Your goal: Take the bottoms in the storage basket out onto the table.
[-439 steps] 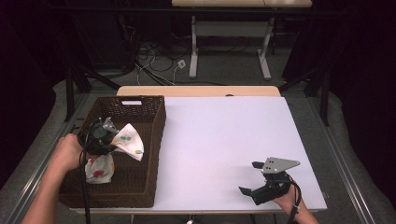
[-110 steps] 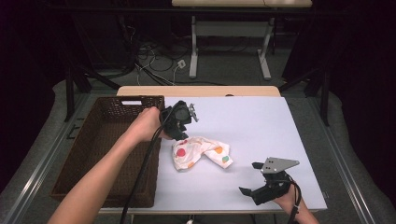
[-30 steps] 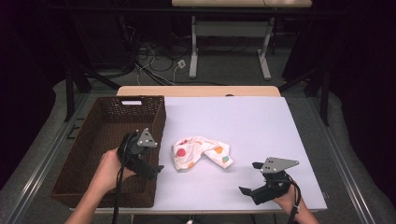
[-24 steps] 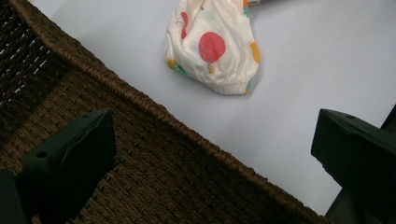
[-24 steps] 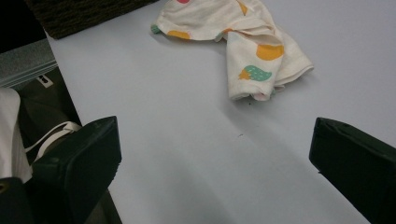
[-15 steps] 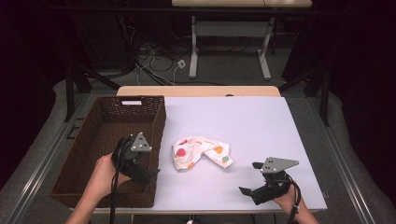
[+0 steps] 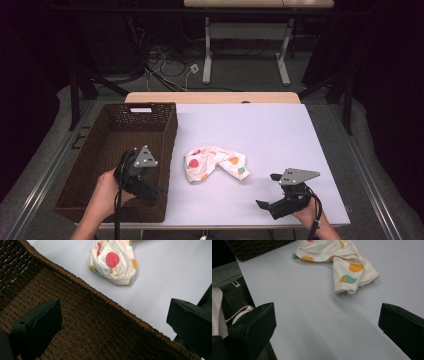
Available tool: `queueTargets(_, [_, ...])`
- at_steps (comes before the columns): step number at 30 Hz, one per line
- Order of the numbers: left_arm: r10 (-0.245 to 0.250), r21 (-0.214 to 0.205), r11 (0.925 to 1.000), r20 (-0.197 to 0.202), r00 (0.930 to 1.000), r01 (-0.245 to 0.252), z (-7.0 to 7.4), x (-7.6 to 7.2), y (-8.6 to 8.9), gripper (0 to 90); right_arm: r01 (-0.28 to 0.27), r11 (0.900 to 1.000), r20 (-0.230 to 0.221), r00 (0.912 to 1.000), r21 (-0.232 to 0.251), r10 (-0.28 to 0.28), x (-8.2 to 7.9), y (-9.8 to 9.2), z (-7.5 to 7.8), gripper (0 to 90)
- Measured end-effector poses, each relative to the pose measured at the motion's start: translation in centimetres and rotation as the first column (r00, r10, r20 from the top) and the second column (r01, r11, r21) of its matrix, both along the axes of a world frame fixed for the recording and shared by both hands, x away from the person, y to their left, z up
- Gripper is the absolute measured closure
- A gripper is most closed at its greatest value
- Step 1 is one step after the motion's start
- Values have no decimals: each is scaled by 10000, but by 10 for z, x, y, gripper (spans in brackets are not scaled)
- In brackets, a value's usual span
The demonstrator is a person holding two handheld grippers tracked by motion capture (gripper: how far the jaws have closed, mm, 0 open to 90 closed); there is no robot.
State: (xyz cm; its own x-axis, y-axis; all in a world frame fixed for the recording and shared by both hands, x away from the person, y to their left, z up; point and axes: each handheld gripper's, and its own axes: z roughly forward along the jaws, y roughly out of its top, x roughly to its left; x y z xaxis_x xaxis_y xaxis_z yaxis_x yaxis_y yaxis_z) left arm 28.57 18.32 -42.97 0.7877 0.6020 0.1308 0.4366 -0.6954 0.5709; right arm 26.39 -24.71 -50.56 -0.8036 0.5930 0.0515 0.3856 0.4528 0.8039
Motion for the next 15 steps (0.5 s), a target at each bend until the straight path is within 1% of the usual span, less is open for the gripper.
queueTargets(2, [82,-3,10000,4,10000,-82,-1,-2,2,0,-25,10000,-11,10000,-11,25,0,0,0,11])
queueTargets(5, [179,-119,9998,-25,9998,-180,-2,-4,4,0,-23,10000,-8,10000,8,23,0,0,0,11])
queueTargets(6, [142,-82,9999,-76,9999,-143,-2,-5,5,0,-22,10000,-11,10000,9,22,0,0,0,12])
queueTargets(7, [205,-168,9996,-24,9998,-205,-3,-6,6,0,-33,10000,-6,10000,5,33,0,0,0,12])
queueTargets(10, [251,-203,9995,-47,9997,-252,-3,-8,8,0,-25,10000,-27,10000,-39,25,0,0,0,12])
queueTargets(15, [290,-268,9992,93,9995,-287,-3,-11,11,0,-18,10000,-14,10000,-36,18,0,0,0,12])
